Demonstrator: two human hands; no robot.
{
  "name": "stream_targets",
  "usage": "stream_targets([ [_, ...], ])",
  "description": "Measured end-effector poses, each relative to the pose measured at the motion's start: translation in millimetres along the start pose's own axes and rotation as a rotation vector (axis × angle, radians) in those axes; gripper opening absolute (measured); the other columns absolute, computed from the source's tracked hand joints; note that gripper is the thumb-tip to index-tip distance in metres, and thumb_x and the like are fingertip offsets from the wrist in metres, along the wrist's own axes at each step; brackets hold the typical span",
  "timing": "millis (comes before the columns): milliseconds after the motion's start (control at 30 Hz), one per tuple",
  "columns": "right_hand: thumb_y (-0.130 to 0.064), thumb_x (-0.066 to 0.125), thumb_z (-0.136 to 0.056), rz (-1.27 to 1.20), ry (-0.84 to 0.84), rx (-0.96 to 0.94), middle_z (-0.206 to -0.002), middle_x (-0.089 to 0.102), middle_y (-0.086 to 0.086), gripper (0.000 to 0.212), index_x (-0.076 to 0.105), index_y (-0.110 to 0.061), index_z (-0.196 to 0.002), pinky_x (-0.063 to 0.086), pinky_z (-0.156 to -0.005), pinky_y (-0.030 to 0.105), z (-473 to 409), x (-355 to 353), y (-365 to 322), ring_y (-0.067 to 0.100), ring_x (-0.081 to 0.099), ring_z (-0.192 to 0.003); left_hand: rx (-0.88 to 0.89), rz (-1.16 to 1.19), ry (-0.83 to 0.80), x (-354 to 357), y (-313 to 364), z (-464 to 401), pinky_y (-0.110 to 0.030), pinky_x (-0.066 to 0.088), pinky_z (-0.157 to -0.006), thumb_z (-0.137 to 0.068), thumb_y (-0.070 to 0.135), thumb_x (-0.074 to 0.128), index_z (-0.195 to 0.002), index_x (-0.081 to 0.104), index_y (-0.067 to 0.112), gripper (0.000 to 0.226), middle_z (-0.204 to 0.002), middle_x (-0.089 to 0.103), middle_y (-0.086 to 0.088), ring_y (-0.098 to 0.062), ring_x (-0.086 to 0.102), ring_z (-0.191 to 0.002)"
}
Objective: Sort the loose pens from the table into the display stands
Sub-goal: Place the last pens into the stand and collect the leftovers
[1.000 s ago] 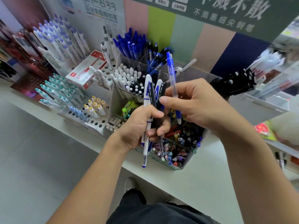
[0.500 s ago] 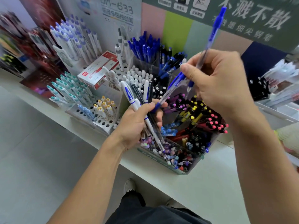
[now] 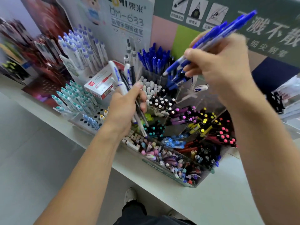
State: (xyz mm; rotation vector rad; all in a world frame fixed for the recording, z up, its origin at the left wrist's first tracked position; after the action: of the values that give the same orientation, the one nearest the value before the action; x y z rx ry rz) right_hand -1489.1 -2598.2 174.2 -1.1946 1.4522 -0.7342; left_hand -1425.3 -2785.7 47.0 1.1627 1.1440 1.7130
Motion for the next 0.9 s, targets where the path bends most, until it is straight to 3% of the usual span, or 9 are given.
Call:
stream_targets([
  [100,-0.005,0.073,-0.085,0.193,0.022,-0.034,-0.072,0.075,0.006,0.002,0.072,-0.005,-0.083,0.062,-0.058,0.032,-29,9,-2,0.018,0.073,-0.058,0.06,-0.137,0.081,-11,20,-29,-0.026,0.041,-0.05,-0.099,0.024,0.064,-0.081,0.056,0.013,0.023,-0.061,0.052,0.001,-0.012,0.044,-0.048],
  [167,-0.006,0.073,-0.084,0.265,0.038,-0.007,-0.071,0.074,0.006,0.006,0.072,0.0,-0.082,0.061,-0.056,0.031,-42,25,8,0.014,0.072,-0.054,0.164,-0.259,0.11,-2,34,-47,-0.032,0.051,-0.052,-0.091,0.024,0.075,-0.085,0.06,0.01,0.021,-0.064,0.061,-0.006,-0.021,0.056,-0.05],
  [233,-0.006,0.072,-0.084,0.272,0.057,0.02,-0.075,0.074,0.009,0.01,0.069,0.003,-0.086,0.058,-0.05,0.026,-50,38,20,0.012,0.07,-0.051,0.239,-0.341,0.146,9,44,-58,-0.043,0.061,-0.071,-0.079,0.028,0.085,-0.097,0.067,0.006,0.034,-0.084,0.074,-0.012,-0.028,0.071,-0.073],
  [333,-0.006,0.073,-0.085,0.222,0.059,0.033,-0.083,0.072,0.008,0.014,0.066,-0.001,-0.095,0.057,-0.05,0.024,-60,48,27,0.013,0.071,-0.054,0.251,-0.392,0.16,20,49,-68,-0.039,0.06,-0.076,-0.066,0.032,0.094,-0.093,0.065,0.018,0.041,-0.082,0.073,0.002,-0.015,0.071,-0.075],
  [400,-0.007,0.078,-0.082,0.256,-0.01,0.033,-0.085,0.073,0.008,0.022,0.067,-0.001,-0.1,0.06,-0.054,0.026,-67,53,24,0.014,0.073,-0.059,0.266,-0.421,0.185,21,49,-72,-0.039,0.059,-0.073,-0.066,0.033,0.094,-0.086,0.059,0.024,0.042,-0.076,0.066,0.008,-0.01,0.065,-0.07],
  [533,-0.007,0.084,-0.079,0.339,-0.201,0.147,-0.088,0.074,0.011,0.033,0.065,0.002,-0.104,0.063,-0.061,0.034,-71,59,30,0.019,0.075,-0.066,0.3,-0.441,0.211,16,43,-72,-0.046,0.059,-0.082,-0.067,0.035,0.091,-0.094,0.057,0.027,0.044,-0.092,0.071,0.003,-0.016,0.071,-0.087],
  [633,-0.013,0.079,-0.087,0.378,-0.288,0.163,-0.089,0.076,0.012,0.022,0.069,-0.001,-0.102,0.064,-0.068,0.042,-62,65,36,0.025,0.076,-0.069,0.317,-0.473,0.223,11,39,-71,-0.044,0.06,-0.081,-0.069,0.025,0.091,-0.098,0.061,0.023,0.042,-0.095,0.073,0.002,-0.015,0.071,-0.087],
  [800,-0.016,0.078,-0.087,0.328,-0.059,0.008,-0.073,0.073,0.009,0.013,0.073,-0.005,-0.092,0.063,-0.058,0.041,-58,44,16,0.02,0.072,-0.057,0.335,-0.404,0.228,3,42,-71,-0.04,0.06,-0.081,-0.074,0.013,0.087,-0.085,0.054,0.022,0.036,-0.095,0.074,0.001,-0.013,0.072,-0.088],
  [900,-0.011,0.079,-0.085,0.413,-0.078,-0.044,-0.071,0.073,0.008,0.007,0.075,-0.007,-0.089,0.063,-0.059,0.038,-55,43,11,0.017,0.072,-0.057,0.324,-0.351,0.191,4,41,-72,-0.037,0.061,-0.083,-0.076,0.004,0.082,-0.083,0.054,0.02,0.033,-0.096,0.076,-0.001,-0.012,0.073,-0.091],
])
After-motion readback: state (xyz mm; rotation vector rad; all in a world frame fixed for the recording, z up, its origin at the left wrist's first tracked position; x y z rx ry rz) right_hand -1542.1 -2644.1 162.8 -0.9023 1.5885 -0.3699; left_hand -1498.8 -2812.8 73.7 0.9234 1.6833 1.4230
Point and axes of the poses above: each hand's wrist, its own z-axis away from the middle knuckle, its own x-axis out of the palm, y = z × x, the point moved 7 cm from there along -z, towards the middle knuckle
